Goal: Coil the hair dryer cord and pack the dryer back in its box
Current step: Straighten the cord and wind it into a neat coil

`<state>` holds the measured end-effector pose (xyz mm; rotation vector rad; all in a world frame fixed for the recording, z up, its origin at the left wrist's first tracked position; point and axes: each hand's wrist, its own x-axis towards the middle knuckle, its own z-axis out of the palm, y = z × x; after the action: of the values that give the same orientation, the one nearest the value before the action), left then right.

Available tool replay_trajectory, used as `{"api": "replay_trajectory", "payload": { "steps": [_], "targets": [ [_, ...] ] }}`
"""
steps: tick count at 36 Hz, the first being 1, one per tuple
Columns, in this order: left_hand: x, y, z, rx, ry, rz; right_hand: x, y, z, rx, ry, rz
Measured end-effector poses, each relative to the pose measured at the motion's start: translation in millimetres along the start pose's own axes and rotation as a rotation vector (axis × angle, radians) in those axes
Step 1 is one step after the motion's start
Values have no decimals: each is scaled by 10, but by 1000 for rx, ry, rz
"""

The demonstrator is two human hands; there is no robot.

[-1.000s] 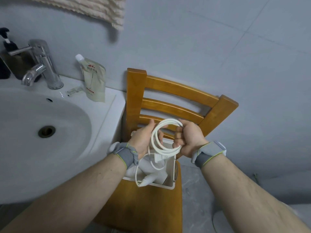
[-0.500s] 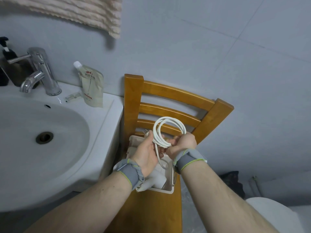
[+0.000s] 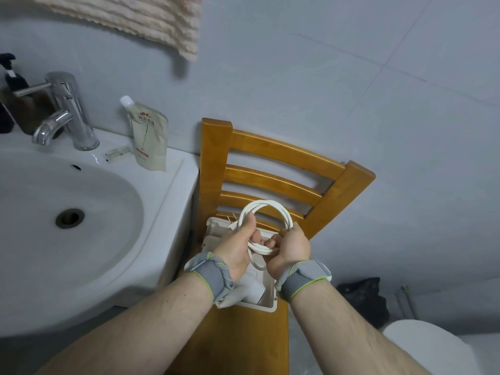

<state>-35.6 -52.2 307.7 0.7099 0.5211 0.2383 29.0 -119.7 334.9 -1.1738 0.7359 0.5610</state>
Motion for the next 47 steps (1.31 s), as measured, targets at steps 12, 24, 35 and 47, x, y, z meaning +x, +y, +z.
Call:
{"api": "replay_trajectory", "payload": {
  "steps": [12, 24, 35, 47],
  "targets": [
    [77, 35, -103, 62, 31, -92, -22, 0, 19, -639, -15, -642],
    [53, 269, -41, -71, 110, -162, 45, -61, -72, -1011, -238, -908],
    [11, 229, -71, 85, 103, -144, -44, -168, -187, -871, -375, -491],
    [-12, 201, 7, 345, 60, -72, -90, -155, -162, -623, -283, -250]
  ]
}}
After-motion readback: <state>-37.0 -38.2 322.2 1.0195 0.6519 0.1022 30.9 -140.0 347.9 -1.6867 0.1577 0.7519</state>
